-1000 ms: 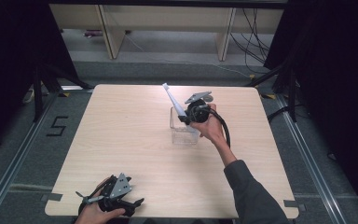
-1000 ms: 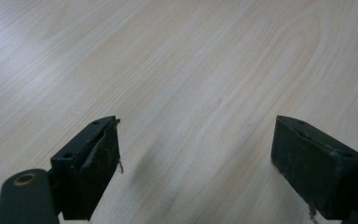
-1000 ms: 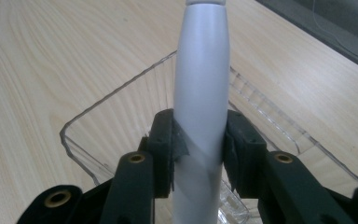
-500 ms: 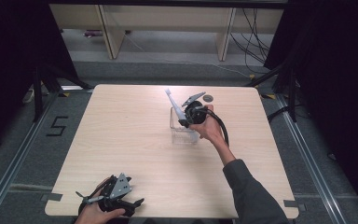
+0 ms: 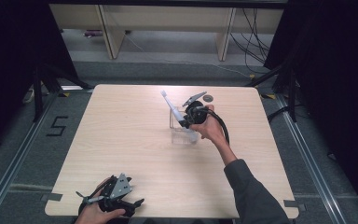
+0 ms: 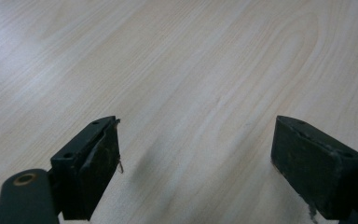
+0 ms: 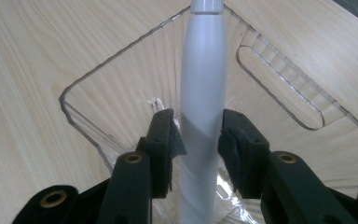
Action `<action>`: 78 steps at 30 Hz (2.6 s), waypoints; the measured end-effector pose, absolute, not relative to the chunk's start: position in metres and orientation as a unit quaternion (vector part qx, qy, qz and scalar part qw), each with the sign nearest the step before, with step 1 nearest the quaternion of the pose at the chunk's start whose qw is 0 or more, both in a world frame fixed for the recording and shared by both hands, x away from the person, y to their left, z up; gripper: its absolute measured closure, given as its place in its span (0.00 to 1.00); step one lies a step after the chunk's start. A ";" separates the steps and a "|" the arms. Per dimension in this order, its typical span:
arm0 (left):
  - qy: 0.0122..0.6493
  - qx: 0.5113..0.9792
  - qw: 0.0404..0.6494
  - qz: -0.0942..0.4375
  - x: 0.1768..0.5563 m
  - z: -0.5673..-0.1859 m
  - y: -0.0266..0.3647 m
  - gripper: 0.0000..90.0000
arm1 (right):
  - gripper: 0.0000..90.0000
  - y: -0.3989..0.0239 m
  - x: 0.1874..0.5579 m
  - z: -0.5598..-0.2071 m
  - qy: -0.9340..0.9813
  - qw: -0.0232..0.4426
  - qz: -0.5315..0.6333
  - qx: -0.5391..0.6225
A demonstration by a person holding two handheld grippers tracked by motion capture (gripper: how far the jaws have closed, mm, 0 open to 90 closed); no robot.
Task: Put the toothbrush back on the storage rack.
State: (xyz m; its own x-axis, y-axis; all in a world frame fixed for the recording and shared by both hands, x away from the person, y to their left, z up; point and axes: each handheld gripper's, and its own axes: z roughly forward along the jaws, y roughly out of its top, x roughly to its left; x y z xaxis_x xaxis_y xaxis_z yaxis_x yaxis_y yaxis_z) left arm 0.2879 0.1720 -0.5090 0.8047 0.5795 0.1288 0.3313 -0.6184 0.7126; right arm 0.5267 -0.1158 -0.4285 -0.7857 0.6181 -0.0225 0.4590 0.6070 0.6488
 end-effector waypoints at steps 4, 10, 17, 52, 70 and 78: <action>0.257 0.883 0.349 0.179 0.288 -0.509 0.172 0.17 | 0.69 -0.120 0.523 -0.423 0.884 0.121 0.324 0.316; 0.260 0.882 0.351 0.178 0.288 -0.509 0.172 0.17 | 0.67 -0.127 0.518 -0.414 0.880 0.133 0.348 0.294; 0.261 0.882 0.352 0.176 0.288 -0.510 0.172 0.17 | 0.63 -0.134 0.507 -0.409 0.867 0.131 0.371 0.305; 0.258 0.881 0.354 0.178 0.287 -0.509 0.171 0.17 | 0.35 -0.157 0.481 -0.402 0.844 0.147 0.415 0.306; 0.258 0.882 0.352 0.177 0.286 -0.509 0.172 0.17 | 0.28 -0.160 0.463 -0.399 0.850 0.148 0.407 0.301; 0.259 0.881 0.354 0.178 0.286 -0.508 0.172 0.17 | 0.27 -0.161 0.452 -0.401 0.854 0.143 0.401 0.300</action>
State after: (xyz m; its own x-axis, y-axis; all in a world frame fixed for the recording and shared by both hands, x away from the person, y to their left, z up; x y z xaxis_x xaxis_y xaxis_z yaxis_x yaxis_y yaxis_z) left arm 0.2856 0.1722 -0.5084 0.8031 0.5814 0.1301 0.3295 -0.6154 0.7161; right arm 0.4525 -0.1605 -0.4010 -0.7789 0.6271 -0.0046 0.3971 0.4988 0.7704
